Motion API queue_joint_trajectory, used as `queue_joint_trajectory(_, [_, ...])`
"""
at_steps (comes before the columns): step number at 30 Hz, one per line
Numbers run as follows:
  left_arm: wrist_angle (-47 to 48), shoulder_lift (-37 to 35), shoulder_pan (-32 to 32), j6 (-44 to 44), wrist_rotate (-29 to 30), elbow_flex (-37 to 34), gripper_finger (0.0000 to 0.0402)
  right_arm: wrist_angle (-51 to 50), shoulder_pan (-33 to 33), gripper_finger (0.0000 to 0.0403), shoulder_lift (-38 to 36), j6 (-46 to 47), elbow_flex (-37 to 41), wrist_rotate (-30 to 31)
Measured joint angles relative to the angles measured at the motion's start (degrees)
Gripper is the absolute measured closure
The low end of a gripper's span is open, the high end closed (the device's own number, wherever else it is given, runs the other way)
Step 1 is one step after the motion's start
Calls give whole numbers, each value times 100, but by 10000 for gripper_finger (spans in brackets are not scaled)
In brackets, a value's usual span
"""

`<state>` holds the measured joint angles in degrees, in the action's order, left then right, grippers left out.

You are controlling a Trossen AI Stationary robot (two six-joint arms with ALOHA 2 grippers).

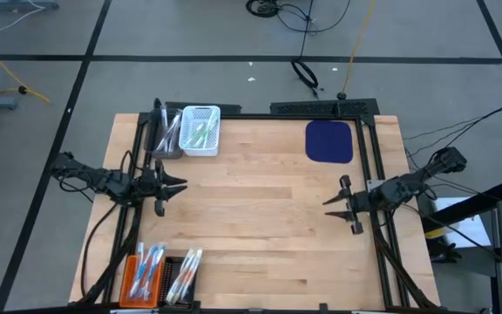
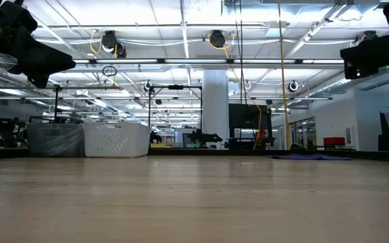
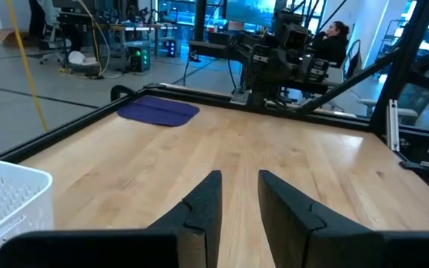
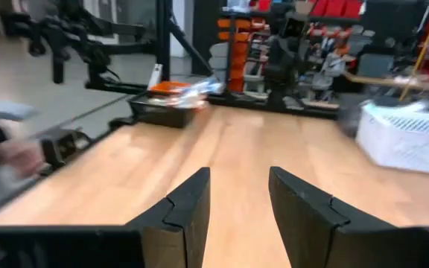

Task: Pick & Place Toothbrushes
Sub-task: Return to Home Position

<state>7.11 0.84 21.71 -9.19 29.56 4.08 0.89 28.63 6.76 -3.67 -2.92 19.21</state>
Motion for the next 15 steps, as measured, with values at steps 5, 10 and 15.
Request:
queue_joint_trajectory(5, [0, 0, 0, -4, 0, 0, 314, 452, -321, 273, 85, -665, -58, -7])
queue_joint_trajectory(10, [0, 0, 0, -4, 0, 0, 314, 235, -684, 274, 79, -127, -94, -333])
queue_joint_trajectory(15, [-2, 0, 0, -2, 0, 0, 314, 120, -768, 279, 81, 562, -94, -441])
